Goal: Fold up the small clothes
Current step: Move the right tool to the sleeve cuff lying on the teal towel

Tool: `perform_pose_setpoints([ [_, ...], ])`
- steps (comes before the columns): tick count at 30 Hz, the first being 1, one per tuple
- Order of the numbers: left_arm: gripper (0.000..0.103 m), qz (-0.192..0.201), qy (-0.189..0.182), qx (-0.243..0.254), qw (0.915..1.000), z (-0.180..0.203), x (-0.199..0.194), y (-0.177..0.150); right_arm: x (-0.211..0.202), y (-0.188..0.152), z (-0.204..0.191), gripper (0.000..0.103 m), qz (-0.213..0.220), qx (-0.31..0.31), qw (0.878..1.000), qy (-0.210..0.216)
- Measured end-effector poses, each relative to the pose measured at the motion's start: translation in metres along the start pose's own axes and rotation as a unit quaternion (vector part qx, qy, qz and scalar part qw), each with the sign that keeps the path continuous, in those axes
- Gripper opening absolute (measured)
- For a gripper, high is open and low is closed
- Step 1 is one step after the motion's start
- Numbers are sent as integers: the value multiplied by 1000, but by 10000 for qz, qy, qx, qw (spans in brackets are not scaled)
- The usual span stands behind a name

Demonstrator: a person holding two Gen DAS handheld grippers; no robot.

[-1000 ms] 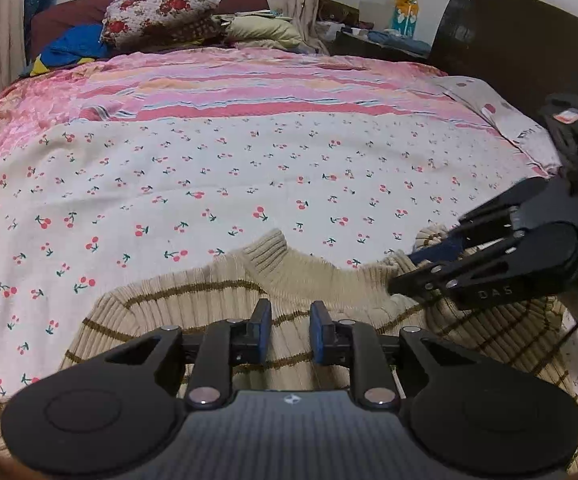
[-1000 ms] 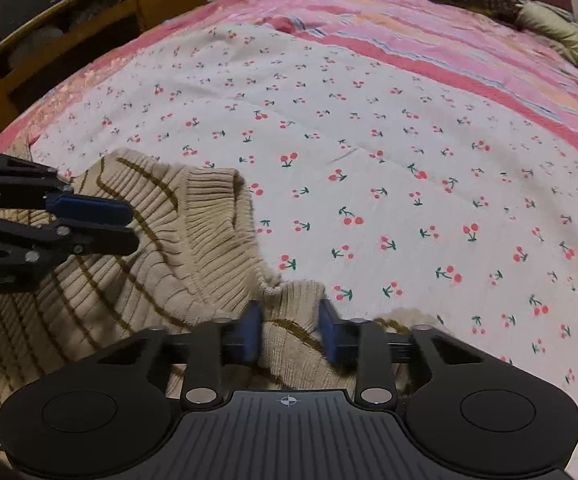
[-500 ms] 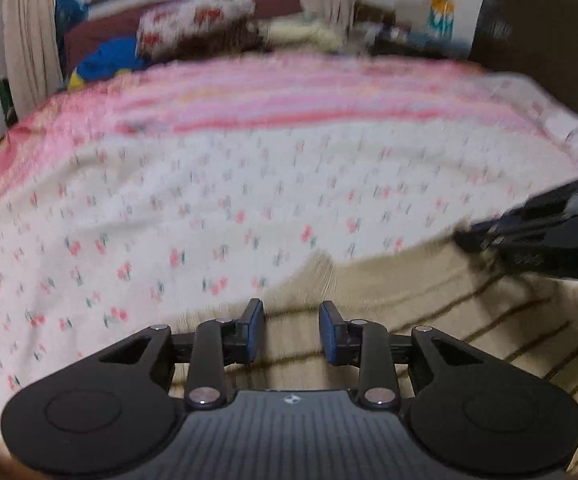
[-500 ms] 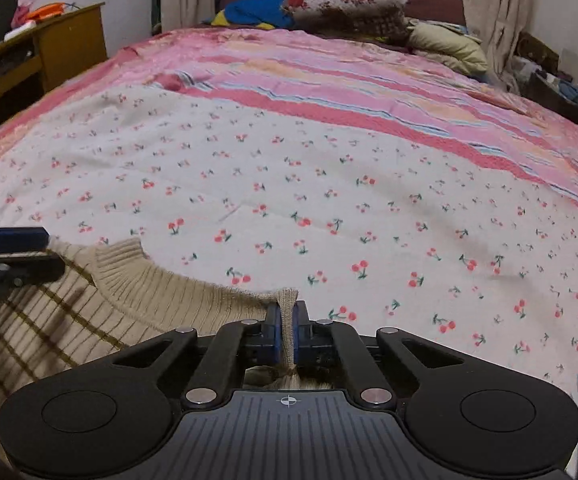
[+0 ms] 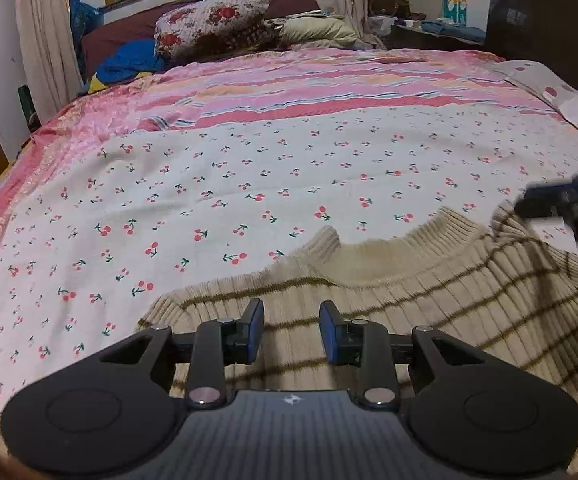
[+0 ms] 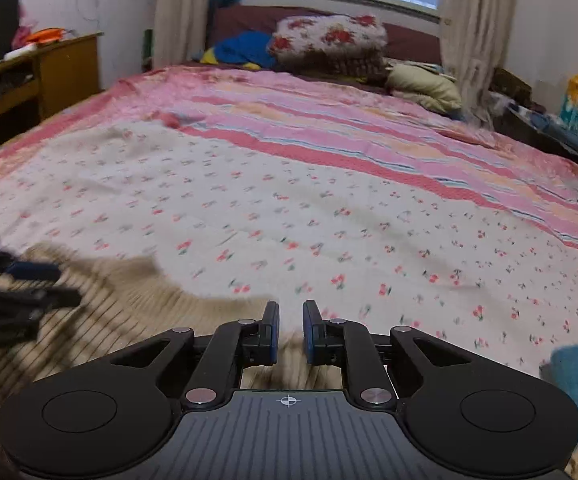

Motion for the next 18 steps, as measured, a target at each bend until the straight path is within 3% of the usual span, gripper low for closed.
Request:
perform_pose_setpoints([
  [2,36,-7,-6,31,10000,5,-6,-3,-2,-17,-8,13,-158,-203,9996,64],
  [6,36,-183,122,123,9997,12,-12,-15,22,-47,6,12,-762,-85,9962,-403],
  [10,36,-234,486,408,9977,16,-21,-25,8,-42,10,11,-578,10,9966,-595],
  [18,37,-207,717,731,9945,29,-39,-34,-19,-51,7,15,-393,-414,9948,-847],
])
Point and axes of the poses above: each gripper's, at about its wrist camera, not at the fingertips, and x roughly the way its jaws point, z to its right, y to its top, the point moved 10 cm from there along x, roughly the way its jaws point, and after that the axes turned 1 degree about x, right-handed, at the moved point
